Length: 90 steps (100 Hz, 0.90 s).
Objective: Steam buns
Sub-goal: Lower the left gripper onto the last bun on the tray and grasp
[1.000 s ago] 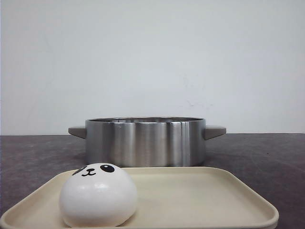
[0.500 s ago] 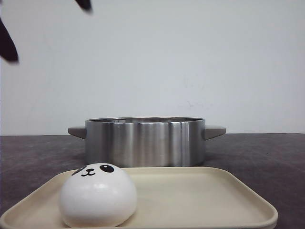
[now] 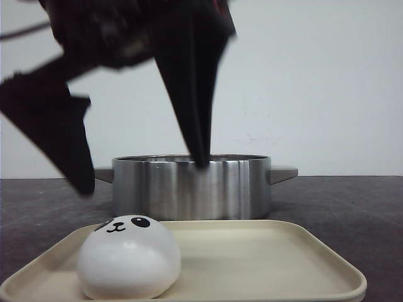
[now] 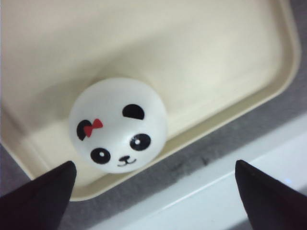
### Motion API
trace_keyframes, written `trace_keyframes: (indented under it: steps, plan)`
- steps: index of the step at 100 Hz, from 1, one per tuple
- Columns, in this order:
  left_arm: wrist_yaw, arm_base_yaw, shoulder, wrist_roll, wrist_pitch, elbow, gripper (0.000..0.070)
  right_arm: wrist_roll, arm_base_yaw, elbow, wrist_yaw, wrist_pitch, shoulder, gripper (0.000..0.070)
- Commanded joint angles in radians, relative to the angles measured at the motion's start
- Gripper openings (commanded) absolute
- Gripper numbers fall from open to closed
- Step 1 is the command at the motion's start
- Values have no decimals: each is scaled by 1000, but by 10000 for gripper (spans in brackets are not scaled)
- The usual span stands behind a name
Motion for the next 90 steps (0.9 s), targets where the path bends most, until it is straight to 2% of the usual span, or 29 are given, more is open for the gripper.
trace_keyframes:
  steps: [1, 25, 38, 51, 55, 64, 75, 77, 90]
  plan:
    - [-3, -14, 35, -10, 5, 6, 677, 17, 11, 16, 2, -63, 11, 7]
    - [-34, -12, 93, -10, 13, 6, 657, 10, 11, 16, 9, -63, 11, 7]
    - [-40, -12, 109, -10, 23, 6, 516, 10, 11, 16, 9, -64, 11, 7]
    - [-43, -12, 122, -10, 49, 6, 490, 10, 11, 16, 9, -64, 11, 7]
    - [-48, -12, 126, -10, 55, 6, 434, 10, 11, 16, 9, -64, 11, 7]
    - [-55, -12, 136, -8, 58, 6, 217, 10, 11, 16, 9, -64, 11, 7]
    - [-57, -12, 148, 5, 59, 6, 22, 11, 11, 16, 8, -65, 11, 7]
    - [-57, -12, 150, 8, 59, 6, 0, 11, 11, 16, 8, -66, 11, 7]
    - [-57, -15, 154, 32, 60, 6, 0, 10, 11, 16, 8, -67, 11, 7]
